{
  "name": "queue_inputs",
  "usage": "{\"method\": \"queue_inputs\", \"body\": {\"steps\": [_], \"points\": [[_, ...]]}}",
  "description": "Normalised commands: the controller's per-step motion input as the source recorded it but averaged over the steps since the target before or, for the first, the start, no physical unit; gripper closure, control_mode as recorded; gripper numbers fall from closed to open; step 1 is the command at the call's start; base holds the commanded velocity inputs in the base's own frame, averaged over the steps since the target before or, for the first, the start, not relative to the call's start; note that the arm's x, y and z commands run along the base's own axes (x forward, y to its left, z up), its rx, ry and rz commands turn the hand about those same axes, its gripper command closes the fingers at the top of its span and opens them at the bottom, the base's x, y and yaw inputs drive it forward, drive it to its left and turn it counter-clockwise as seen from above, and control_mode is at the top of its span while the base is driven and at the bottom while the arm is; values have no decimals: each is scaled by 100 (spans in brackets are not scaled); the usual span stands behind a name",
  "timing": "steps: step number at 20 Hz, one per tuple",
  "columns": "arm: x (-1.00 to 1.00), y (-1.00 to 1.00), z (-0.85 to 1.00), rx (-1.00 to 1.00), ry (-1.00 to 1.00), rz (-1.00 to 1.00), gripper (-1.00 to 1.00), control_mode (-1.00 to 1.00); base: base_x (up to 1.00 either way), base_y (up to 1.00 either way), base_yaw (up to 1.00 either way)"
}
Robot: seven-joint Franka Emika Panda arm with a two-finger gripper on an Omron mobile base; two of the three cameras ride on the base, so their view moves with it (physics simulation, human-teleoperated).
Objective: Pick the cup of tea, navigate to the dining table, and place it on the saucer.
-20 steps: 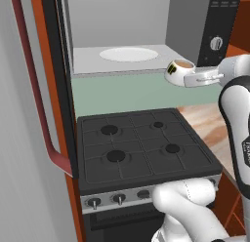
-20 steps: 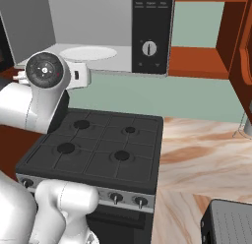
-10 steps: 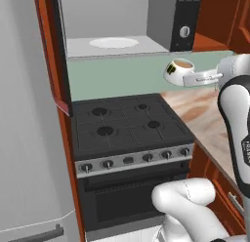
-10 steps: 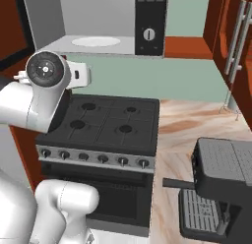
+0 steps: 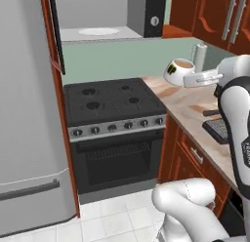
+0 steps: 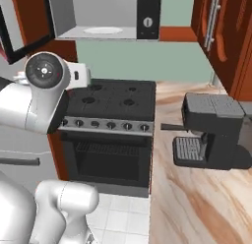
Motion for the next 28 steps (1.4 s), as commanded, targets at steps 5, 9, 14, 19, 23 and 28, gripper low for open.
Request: {"method": "queue_inputs", "body": {"steps": [5,9,14,19,23,28], "points": [[0,0,0,0,0,0,100,100,-19,0,60],[0,0,0,0,0,0,100,100,0,2,99],[0,0,0,0,0,0,100,100,0,0,100],[0,0,0,0,0,0,100,100,0,0,100],[0,0,0,0,0,0,100,100,4,0,96],[0,0,0,0,0,0,100,100,8,1,89]]}}
